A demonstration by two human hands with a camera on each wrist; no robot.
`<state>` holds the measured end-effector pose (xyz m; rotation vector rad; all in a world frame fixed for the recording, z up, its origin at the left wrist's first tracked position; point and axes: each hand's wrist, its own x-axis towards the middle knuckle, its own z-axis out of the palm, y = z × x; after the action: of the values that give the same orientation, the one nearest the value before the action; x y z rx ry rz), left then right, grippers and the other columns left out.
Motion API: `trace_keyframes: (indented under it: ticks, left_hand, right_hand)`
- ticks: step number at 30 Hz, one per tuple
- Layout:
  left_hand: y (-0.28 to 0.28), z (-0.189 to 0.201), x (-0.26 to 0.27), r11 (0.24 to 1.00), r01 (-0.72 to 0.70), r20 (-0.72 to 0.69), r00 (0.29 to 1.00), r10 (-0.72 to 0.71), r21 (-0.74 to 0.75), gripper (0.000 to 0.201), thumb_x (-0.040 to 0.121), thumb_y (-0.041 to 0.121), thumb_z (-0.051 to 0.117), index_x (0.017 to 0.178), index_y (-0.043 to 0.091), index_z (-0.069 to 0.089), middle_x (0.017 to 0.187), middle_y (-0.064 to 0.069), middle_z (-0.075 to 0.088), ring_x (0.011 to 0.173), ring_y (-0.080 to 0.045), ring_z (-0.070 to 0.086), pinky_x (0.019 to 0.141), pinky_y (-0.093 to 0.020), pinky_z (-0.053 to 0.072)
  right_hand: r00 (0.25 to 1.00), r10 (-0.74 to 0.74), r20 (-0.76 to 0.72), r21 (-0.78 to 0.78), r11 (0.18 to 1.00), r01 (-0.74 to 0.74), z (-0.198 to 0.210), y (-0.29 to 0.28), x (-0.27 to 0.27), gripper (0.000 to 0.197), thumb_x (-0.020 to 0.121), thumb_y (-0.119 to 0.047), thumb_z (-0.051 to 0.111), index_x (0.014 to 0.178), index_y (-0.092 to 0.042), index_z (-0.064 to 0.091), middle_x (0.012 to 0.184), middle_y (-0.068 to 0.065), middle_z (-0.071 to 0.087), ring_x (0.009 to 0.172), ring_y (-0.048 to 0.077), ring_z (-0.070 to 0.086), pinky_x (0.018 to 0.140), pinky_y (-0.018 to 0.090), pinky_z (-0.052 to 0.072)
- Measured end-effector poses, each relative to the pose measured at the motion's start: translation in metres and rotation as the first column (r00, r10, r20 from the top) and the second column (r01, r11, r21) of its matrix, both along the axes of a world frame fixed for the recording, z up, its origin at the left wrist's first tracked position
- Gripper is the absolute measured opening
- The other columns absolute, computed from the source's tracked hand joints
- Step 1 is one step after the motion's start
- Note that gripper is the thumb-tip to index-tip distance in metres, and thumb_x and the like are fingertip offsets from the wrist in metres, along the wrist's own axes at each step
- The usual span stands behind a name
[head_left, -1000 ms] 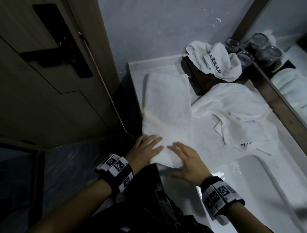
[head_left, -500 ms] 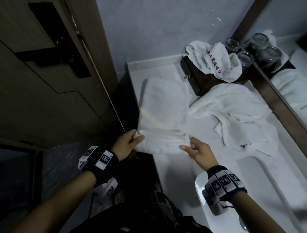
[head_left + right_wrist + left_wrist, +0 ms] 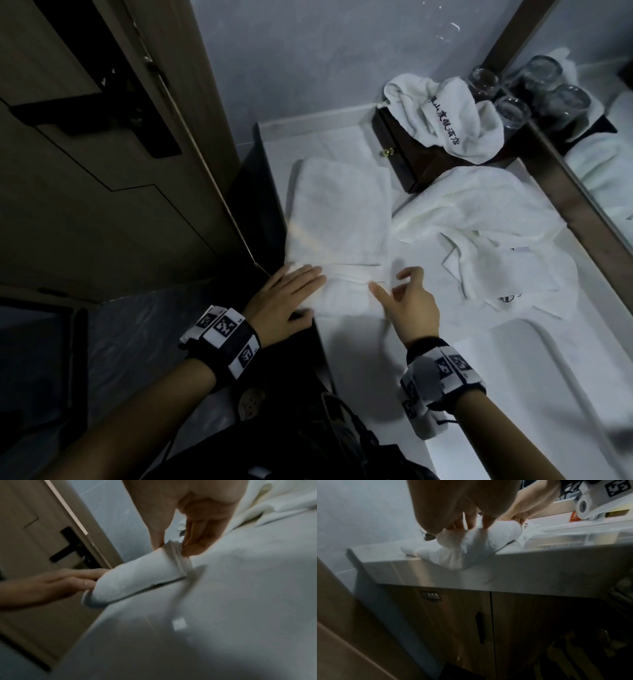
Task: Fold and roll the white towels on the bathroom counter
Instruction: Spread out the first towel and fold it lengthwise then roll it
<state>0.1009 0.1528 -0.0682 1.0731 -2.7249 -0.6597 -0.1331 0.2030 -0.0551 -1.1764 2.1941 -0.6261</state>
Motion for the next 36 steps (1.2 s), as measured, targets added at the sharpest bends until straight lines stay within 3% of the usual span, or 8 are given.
trace_keyframes:
  ticks: [5,9,12,16,22,27,33,36]
  left_hand:
    - [-0.001,-0.011,-0.001,1.000,0.014,0.179,0.984,-0.013,-0.006,0.082,0.080,0.002,0.050,0.145,0.025,0.004,0.153,0.011,-0.003,0.143,-0.007,-0.004,0.116,-0.023,-0.015]
    - [-0.009,-0.009,0.004,0.998,0.054,0.115,0.992,-0.057,0.024,0.077,0.083,0.007,0.052,0.145,0.024,0.008,0.151,0.013,-0.004,0.139,-0.003,-0.010,0.113,-0.017,-0.016]
    - [-0.015,0.000,0.007,0.980,-0.015,-0.060,0.998,0.028,0.197,0.066,0.084,0.007,0.057,0.141,0.020,0.029,0.147,0.014,0.013,0.137,-0.003,0.007,0.108,-0.003,-0.006]
    - [-0.034,0.014,0.007,0.907,-0.096,-0.233,0.951,0.205,0.409,0.043,0.081,0.004,0.064,0.123,0.010,0.055,0.125,-0.008,0.056,0.116,-0.017,0.051,0.097,-0.013,0.033]
    - [-0.056,0.018,0.005,0.783,-0.229,-0.235,0.872,0.429,0.579,0.042,0.090,0.022,0.056,0.123,0.040,0.039,0.120,-0.004,0.045,0.105,-0.018,0.050,0.090,-0.027,0.040]
    - [-0.074,0.013,-0.018,0.923,-0.297,-0.130,0.933,0.335,0.243,0.016,0.095,0.026,0.041,0.111,0.027,0.041,0.105,-0.009,0.037,0.079,-0.014,0.046,0.073,-0.026,0.041]
    - [-0.077,0.017,-0.033,0.912,-0.409,-0.082,0.910,0.406,-0.025,0.009,0.085,0.019,0.050,0.088,0.025,0.056,0.095,0.009,0.051,0.097,-0.023,0.049,0.087,-0.041,0.045]
    - [-0.072,0.026,-0.028,0.984,-0.172,-0.108,0.979,0.175,0.034,0.033,0.077,0.007,0.039,0.097,0.004,0.065,0.099,-0.009,0.068,0.095,-0.026,0.060,0.090,-0.035,0.044]
  right_hand:
    - [0.821,0.509,-0.258,-0.150,0.818,-0.555,0.006,0.000,0.001,0.032,0.086,-0.009,0.058,0.118,-0.012,0.059,0.126,0.013,0.055,0.113,0.026,0.055,0.094,0.037,0.048]
    - [0.676,0.648,-0.351,-0.045,0.710,-0.703,0.009,0.004,-0.006,0.052,0.068,-0.032,0.080,0.114,-0.010,0.065,0.118,0.004,0.066,0.113,0.018,0.061,0.109,0.043,0.035]
    - [0.631,0.680,-0.373,0.023,0.687,-0.726,0.013,0.003,-0.011,0.064,0.061,-0.016,0.083,0.121,-0.011,0.061,0.124,0.004,0.063,0.117,0.022,0.058,0.110,0.036,0.025]
    - [0.801,0.592,-0.094,0.007,0.805,-0.594,0.026,-0.015,-0.017,0.050,0.068,-0.018,0.073,0.116,-0.022,0.061,0.117,-0.002,0.066,0.120,0.019,0.052,0.100,0.018,0.033]
    - [0.921,0.301,0.247,0.067,0.943,-0.326,0.021,-0.044,-0.025,0.024,0.085,-0.029,0.061,0.105,-0.031,0.048,0.094,0.004,0.064,0.085,0.022,0.059,0.076,0.030,0.043]
    - [0.949,0.103,0.297,0.082,0.988,-0.133,0.007,-0.058,-0.019,0.029,0.092,-0.043,0.048,0.111,-0.022,0.042,0.091,0.002,0.061,0.093,0.024,0.055,0.078,0.032,0.037]
    - [0.987,0.086,0.135,0.206,0.972,-0.113,0.005,-0.088,-0.012,0.040,0.096,-0.038,0.041,0.119,-0.005,0.038,0.111,0.023,0.061,0.106,0.038,0.054,0.083,0.036,0.037]
    - [0.993,0.088,0.080,0.219,0.970,-0.104,0.006,-0.094,-0.011,0.035,0.096,-0.041,0.039,0.112,-0.010,0.043,0.102,0.021,0.064,0.097,0.038,0.058,0.080,0.040,0.043]
